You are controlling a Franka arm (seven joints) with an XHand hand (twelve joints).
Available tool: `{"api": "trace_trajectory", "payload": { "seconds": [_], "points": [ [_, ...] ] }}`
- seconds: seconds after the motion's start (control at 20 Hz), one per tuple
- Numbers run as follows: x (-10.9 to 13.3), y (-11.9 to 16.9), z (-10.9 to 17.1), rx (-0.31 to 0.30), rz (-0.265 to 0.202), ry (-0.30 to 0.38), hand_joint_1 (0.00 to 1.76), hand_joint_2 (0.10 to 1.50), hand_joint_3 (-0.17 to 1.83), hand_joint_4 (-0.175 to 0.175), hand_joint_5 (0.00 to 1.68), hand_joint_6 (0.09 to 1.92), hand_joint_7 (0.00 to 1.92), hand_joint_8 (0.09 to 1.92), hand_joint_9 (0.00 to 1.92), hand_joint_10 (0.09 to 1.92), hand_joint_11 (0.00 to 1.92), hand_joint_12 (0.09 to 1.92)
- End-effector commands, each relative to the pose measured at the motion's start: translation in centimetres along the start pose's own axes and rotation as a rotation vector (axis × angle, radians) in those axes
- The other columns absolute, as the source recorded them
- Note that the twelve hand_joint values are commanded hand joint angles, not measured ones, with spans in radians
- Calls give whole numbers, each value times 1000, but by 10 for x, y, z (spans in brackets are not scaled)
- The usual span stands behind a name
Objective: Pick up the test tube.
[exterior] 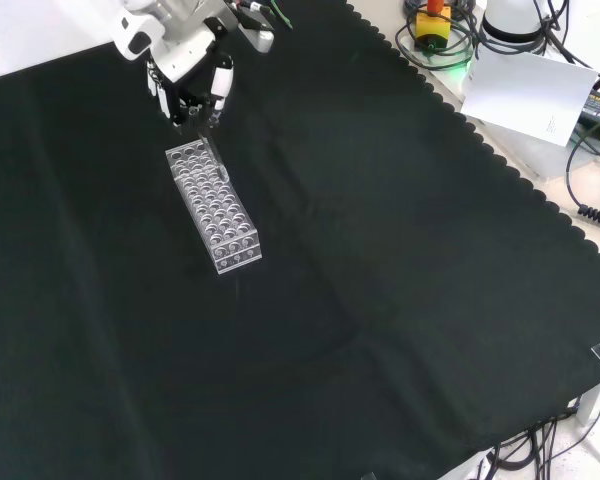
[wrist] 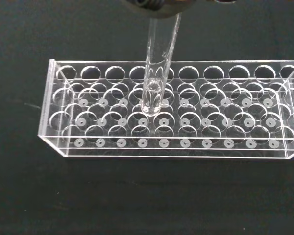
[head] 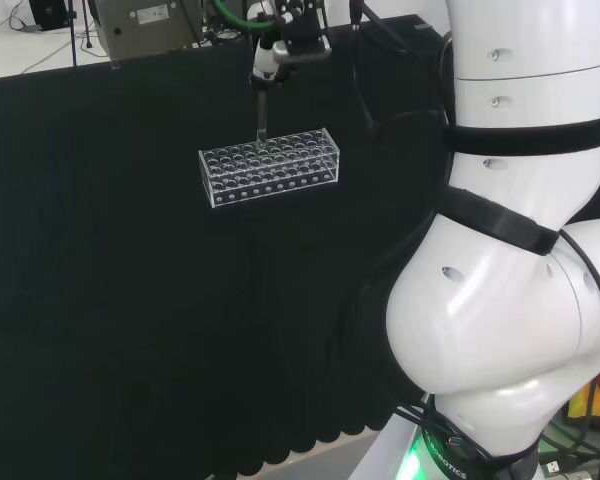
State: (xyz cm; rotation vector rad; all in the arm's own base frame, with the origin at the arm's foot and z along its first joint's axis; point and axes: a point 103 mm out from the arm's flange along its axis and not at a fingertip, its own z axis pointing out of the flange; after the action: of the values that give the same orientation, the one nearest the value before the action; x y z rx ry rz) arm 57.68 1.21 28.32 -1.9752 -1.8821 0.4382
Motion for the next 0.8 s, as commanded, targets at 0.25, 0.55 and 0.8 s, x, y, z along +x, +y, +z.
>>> {"api": "trace_trajectory", "payload": {
  "seconds": [0.25,0.55,0.8],
  "points": [
    [-2,-28,-38,-33,-41,24,1411,1001,-1,-175,1120,685,1716,414,1238,636,838,1194],
    [-5,-43,-57,-68,-38,21,1411,1000,-1,-175,1122,681,1718,409,1240,632,838,1195],
    [-11,-53,-69,-90,-27,14,1411,999,-1,-175,1124,678,1720,406,1241,629,837,1196]
  ]
}}
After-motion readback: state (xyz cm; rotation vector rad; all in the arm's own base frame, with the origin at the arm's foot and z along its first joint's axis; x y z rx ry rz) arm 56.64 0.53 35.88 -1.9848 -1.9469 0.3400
